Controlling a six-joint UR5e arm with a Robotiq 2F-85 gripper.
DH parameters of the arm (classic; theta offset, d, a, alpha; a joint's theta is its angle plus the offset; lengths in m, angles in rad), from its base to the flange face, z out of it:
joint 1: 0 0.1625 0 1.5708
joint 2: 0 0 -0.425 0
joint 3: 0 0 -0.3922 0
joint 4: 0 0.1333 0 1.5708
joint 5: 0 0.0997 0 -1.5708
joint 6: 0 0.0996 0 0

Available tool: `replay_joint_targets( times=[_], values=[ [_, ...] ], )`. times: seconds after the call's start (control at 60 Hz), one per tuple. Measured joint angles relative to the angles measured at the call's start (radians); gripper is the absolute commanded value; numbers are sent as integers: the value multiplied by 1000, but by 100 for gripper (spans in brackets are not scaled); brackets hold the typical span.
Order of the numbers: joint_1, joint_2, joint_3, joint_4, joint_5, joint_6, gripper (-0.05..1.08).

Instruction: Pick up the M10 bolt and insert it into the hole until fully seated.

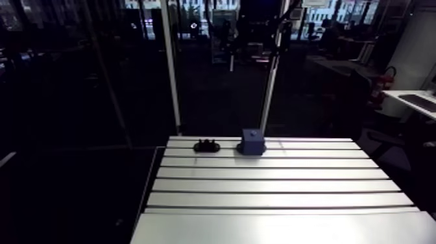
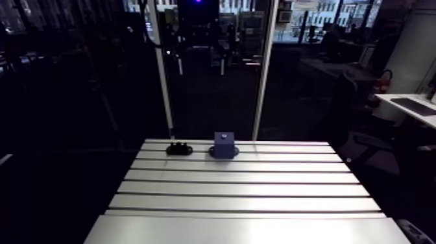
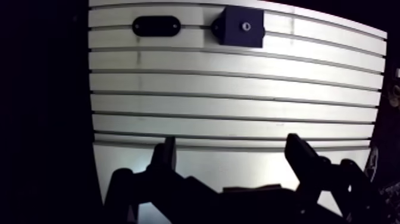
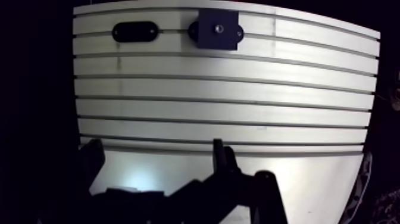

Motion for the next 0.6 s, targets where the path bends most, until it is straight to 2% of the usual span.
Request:
replay_joint_targets(
  times=[0.6],
  values=[
    [2, -22, -18, 68, -6, -1, 1]
  ],
)
